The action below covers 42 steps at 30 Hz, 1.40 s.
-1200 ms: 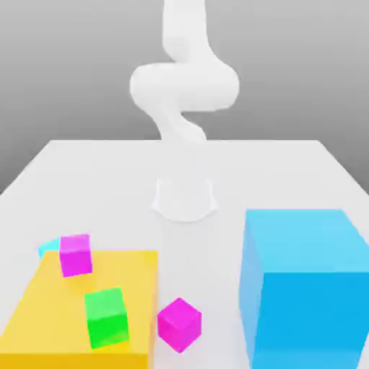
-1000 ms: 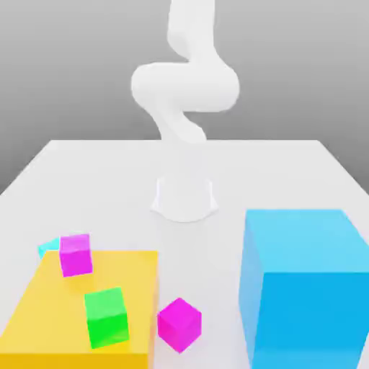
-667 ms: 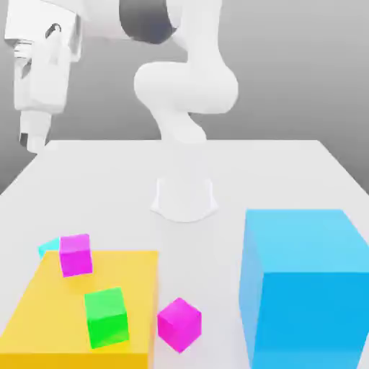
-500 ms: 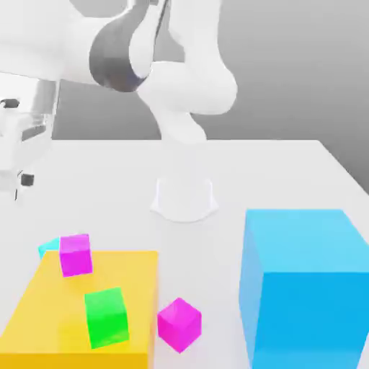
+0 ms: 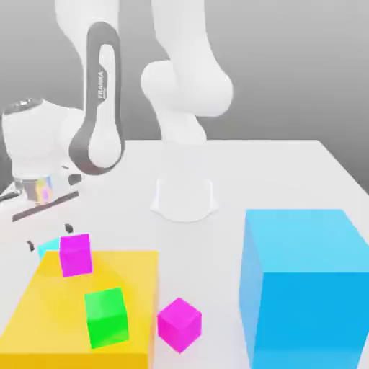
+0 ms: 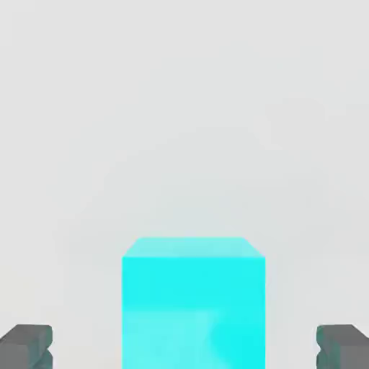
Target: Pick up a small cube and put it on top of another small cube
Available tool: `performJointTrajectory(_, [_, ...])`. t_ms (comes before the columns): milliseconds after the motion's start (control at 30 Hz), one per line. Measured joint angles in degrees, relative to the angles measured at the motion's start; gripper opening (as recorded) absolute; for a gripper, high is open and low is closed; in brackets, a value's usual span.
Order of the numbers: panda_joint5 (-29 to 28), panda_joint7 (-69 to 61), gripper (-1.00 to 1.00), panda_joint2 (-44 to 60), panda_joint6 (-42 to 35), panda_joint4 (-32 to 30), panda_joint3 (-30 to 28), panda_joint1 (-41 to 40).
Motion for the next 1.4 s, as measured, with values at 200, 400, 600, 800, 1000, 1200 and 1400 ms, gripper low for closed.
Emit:
performJointTrajectory(200, [0.44, -0.35, -1.0, 3.41, 2.92, 0.61, 1.0, -0.88])
performJointTrajectory(400, [-0.82, 0.65, -1.0, -1.63, -1.21, -0.32, -0.05, -0.13])
performJointTrajectory(600, [-0.85, -1.33, -1.0, -9.86, -8.57, -1.9, -1.56, -2.49])
performJointTrajectory(800, [7.49, -15.47, -1.0, -9.56, -10.52, 0.69, 0.66, -3.39])
performJointTrajectory(1000, [15.31, -30.46, -1.0, -11.67, -14.5, 7.06, 5.18, 3.63])
performJointTrajectory(1200, [20.1, -40.77, -1.0, -13.58, -18.17, 12.26, 10.34, 10.32])
performJointTrajectory(1400, [15.05, -32.34, -1.0, -14.39, -20.95, 12.32, 15.68, 21.41])
